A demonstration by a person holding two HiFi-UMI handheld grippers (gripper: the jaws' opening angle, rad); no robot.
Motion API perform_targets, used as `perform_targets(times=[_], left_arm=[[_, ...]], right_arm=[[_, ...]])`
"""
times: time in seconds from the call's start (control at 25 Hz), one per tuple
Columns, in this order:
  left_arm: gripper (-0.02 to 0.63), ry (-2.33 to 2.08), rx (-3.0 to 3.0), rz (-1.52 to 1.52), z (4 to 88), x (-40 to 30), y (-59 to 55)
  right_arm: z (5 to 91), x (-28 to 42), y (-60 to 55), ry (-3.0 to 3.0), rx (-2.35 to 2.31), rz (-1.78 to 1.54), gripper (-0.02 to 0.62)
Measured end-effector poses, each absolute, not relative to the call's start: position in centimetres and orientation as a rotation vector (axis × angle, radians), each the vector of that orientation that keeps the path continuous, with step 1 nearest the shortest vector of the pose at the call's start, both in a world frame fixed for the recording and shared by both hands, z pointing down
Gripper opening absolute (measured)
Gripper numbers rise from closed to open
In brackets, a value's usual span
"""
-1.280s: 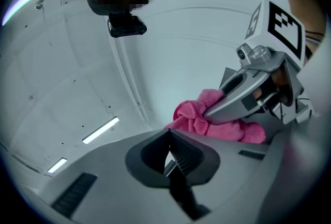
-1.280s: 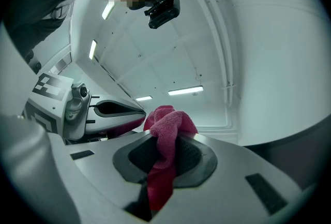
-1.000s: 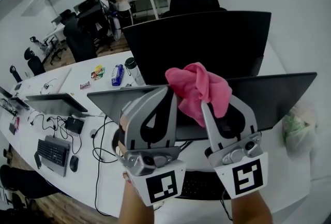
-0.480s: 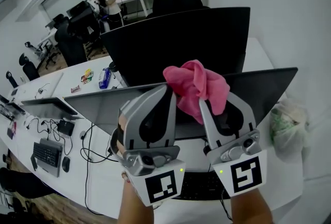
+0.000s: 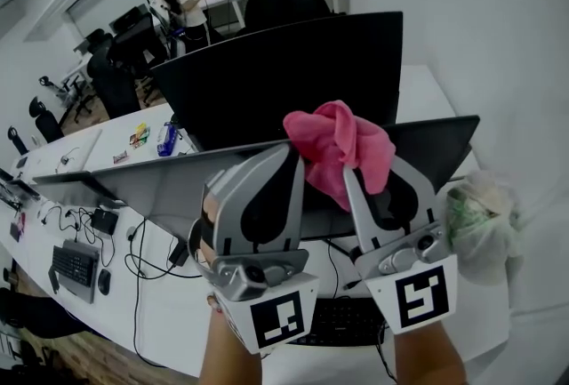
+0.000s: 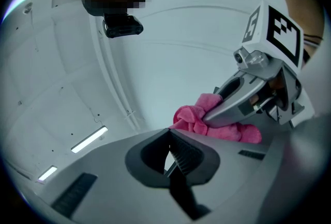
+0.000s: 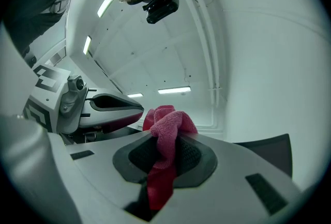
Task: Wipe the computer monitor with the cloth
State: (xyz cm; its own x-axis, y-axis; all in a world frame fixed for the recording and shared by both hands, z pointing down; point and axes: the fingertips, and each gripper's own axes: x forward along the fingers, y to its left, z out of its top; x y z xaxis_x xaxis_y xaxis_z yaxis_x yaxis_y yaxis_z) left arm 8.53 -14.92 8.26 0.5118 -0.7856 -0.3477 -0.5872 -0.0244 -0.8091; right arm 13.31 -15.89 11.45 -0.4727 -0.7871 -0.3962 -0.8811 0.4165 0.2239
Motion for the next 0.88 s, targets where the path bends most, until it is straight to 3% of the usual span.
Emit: perform_targets(times=[0.88], left_arm=[[0.003, 1.053, -1.761, -0.233, 8.7, 20.6, -14.8]], right_arm=[[11.6, 25.2, -15.8, 2.378, -1.601, 0.604, 0.063]])
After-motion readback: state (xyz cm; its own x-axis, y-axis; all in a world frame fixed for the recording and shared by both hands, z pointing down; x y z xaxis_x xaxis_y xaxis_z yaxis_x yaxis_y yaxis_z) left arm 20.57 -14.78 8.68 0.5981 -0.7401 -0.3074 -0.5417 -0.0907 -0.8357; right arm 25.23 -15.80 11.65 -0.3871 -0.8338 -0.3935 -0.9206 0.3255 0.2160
